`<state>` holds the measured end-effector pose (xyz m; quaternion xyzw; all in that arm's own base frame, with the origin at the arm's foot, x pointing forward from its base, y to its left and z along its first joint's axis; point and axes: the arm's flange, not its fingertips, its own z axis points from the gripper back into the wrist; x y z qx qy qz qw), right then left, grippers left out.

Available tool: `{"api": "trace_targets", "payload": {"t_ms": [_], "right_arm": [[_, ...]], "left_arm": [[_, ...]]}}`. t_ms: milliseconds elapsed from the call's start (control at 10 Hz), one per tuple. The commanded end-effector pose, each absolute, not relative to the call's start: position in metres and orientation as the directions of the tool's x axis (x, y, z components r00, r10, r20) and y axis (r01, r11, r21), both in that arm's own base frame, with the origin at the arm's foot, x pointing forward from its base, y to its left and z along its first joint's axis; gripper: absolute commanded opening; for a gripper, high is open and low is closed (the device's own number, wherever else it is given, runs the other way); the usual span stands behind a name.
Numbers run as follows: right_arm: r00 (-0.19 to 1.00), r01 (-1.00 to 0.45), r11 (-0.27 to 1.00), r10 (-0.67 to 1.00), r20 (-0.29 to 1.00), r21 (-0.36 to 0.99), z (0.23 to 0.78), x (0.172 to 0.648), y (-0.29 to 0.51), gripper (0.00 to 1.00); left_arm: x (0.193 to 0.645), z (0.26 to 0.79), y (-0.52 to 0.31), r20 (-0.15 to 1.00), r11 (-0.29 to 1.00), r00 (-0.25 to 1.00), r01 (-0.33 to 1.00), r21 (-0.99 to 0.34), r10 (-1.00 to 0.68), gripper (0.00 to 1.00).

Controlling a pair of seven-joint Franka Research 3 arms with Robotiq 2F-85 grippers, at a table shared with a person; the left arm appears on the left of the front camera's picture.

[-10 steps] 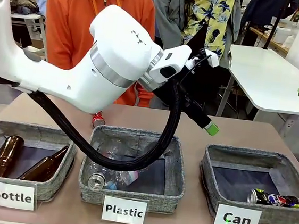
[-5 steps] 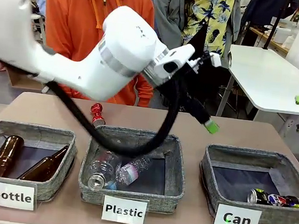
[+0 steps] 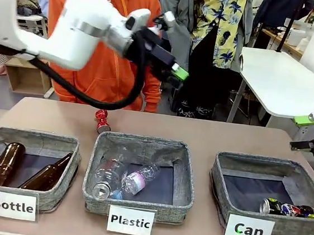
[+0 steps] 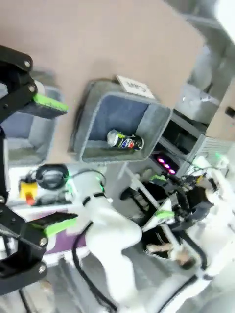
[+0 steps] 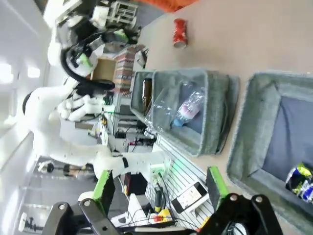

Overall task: Sort the can waste into the basket.
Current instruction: Pick up the can waste from the table and place it in the right Fabric basket.

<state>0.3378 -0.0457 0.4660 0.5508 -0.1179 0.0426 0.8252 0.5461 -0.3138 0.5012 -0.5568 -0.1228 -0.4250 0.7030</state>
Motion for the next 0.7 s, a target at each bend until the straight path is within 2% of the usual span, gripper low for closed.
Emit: {"api": "trace_targets", "payload": {"t_ms": [0, 200, 300, 400, 600], "right_arm": [[0.95, -0.307, 0.299, 0.041, 0.309, 0.904, 0.469, 0.365, -0.027, 1.0], [0.937, -0.33, 0.218, 0.195, 0.29, 0.919, 0.462, 0.387, 0.017, 1.0], [0.926, -0.305, 0.162, 0.282, 0.252, 0.939, 0.456, 0.398, 0.044, 1.0], [0.929, -0.27, 0.152, 0.3, 0.216, 0.951, 0.449, 0.405, 0.059, 1.0], [0.944, -0.225, 0.088, 0.266, 0.195, 0.97, 0.443, 0.406, 0.077, 1.0]], "left_arm": [[0.474, 0.489, -0.24, 0.515, 0.087, 0.78, 0.576, -0.813, -0.356, 1.0], [0.413, 0.472, -0.154, 0.504, 0.16, 0.857, 0.516, -0.841, -0.109, 1.0], [0.385, 0.469, -0.109, 0.512, 0.15, 0.858, 0.502, -0.852, 0.032, 1.0], [0.367, 0.465, -0.077, 0.502, 0.131, 0.857, 0.488, -0.863, 0.115, 1.0], [0.336, 0.434, -0.043, 0.402, 0.049, 0.905, 0.399, -0.916, 0.142, 1.0]]}}
